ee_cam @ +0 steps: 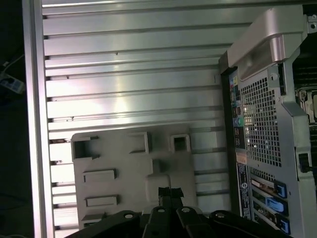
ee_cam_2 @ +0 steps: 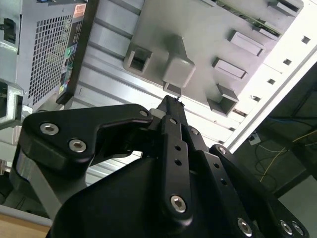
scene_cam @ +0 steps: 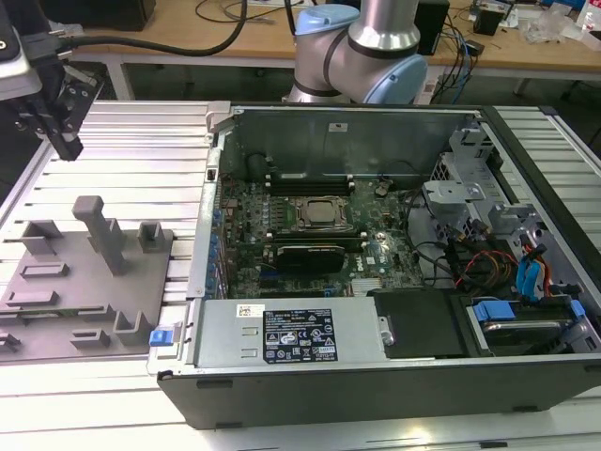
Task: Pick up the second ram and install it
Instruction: 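Reach for the second ram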
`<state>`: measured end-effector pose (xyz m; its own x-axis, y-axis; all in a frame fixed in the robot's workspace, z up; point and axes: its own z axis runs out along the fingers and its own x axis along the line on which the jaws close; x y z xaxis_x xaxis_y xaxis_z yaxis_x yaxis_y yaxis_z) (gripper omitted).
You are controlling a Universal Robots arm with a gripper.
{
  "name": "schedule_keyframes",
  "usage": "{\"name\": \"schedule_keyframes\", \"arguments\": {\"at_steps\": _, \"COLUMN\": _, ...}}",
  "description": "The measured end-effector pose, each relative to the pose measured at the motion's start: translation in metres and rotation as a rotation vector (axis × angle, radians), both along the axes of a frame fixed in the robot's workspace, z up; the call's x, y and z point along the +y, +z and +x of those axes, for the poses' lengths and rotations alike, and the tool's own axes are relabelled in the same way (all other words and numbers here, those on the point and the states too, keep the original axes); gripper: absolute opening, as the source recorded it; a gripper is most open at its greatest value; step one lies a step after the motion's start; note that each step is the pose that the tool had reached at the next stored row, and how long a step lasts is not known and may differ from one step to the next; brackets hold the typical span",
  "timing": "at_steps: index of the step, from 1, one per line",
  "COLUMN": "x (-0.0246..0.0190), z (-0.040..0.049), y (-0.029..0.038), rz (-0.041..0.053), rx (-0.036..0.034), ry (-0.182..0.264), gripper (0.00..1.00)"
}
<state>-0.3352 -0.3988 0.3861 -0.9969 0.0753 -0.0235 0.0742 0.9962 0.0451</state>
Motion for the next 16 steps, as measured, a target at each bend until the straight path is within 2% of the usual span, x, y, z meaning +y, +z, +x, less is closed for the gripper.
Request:
{"name": "schedule_keyframes", "arguments": {"at_steps": 5, "x": 0.0, "z": -0.0117, "y": -0.0008, "rz": 0.0, "rx": 0.0, "ry": 0.0, "gripper": 0.11}}
{"name": "schedule_keyframes", "arguments": {"at_steps": 16, "x": 0.0, "z": -0.0245, "y": -0.0024, "rz": 0.0, "rx": 0.0001, "ry": 0.0, "gripper": 0.11}}
